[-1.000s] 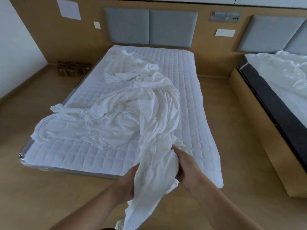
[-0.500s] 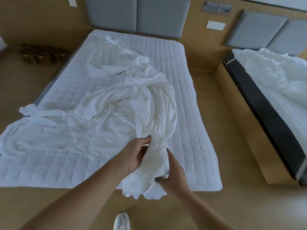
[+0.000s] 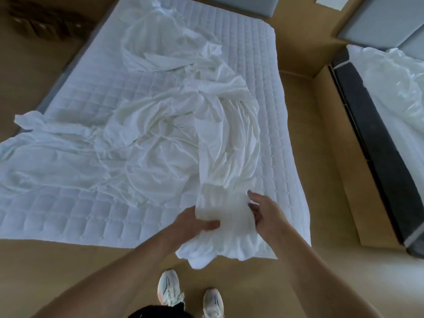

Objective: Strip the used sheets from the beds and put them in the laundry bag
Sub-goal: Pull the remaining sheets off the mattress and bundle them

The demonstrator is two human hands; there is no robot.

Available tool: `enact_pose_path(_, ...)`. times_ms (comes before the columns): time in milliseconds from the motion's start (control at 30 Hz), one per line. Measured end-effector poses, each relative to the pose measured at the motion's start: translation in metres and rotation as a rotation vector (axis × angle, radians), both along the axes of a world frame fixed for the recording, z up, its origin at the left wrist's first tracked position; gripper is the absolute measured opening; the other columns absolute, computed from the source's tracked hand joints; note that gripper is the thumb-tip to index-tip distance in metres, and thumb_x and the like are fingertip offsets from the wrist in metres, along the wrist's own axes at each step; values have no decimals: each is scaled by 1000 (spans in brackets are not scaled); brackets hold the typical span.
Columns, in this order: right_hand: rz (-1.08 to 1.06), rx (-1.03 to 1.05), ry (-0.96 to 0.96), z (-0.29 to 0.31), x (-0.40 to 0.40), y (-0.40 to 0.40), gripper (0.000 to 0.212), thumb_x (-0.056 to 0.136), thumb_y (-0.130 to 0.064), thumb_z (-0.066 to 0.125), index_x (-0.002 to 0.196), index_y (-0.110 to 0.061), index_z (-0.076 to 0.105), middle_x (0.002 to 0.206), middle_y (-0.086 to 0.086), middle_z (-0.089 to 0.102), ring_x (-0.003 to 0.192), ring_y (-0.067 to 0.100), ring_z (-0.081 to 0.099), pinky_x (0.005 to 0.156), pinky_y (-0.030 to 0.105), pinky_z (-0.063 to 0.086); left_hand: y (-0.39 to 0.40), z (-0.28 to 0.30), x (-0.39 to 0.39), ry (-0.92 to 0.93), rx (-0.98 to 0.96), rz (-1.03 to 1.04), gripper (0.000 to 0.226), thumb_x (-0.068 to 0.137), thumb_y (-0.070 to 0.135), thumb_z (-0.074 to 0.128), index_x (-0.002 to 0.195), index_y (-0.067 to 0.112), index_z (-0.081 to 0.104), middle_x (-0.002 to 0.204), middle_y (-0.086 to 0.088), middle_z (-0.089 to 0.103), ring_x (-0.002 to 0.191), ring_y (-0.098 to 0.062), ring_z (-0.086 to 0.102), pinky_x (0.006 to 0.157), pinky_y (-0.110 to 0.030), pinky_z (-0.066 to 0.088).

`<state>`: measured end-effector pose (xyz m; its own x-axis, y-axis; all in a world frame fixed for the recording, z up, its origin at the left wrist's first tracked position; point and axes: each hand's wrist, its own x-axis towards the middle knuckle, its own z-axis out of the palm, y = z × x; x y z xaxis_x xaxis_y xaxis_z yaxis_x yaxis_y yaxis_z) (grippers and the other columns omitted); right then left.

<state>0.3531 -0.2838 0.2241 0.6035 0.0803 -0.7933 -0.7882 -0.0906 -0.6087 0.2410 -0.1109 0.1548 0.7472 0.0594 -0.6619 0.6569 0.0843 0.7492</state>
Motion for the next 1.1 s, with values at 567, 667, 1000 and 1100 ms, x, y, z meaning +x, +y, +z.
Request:
enact_pose_path(567, 1660, -637, -638, -137, 5, -23, 89, 102, -45, 57, 164, -33, -5, 172, 3, -18, 159, 27, -12, 128, 44, 2, 6, -72, 64, 203, 747, -357, 97, 95, 46, 68, 162, 41, -3, 172, -4, -12, 159, -26, -6, 125, -44, 16)
enact_pose_path(667, 1878, -565, -697, -191, 3, -24, 115, 94, -41, 71, 159, -32, -23, 161, 6, -43, 150, 33, -37, 123, 59, -15, 2, -105, 46, 299, 813, -553, 109, 90, 45, 75, 160, 46, -9, 166, -4, -33, 155, -31, -24, 127, -52, 15)
enact_pose_path(1000, 1868, -458, -855, -288, 33, -42, 109, 87, -38, 75, 160, -36, -7, 170, 11, -15, 158, 41, -6, 120, 69, 15, 18, -184, 85, 365, 961, -800, 136, 70, 40, 92, 161, 43, -9, 168, -1, -28, 156, -39, -12, 123, -64, 16)
enact_pose_path(1100, 1671, -424, -875, -276, 47, -46, 78, 84, -23, 70, 154, -28, 38, 164, 11, 33, 152, 40, 30, 110, 59, 38, -1, -190, 95, 250, 834, -611, 88, 82, 29, 81, 157, 37, 35, 172, 3, 6, 158, -34, 6, 119, -54, 32)
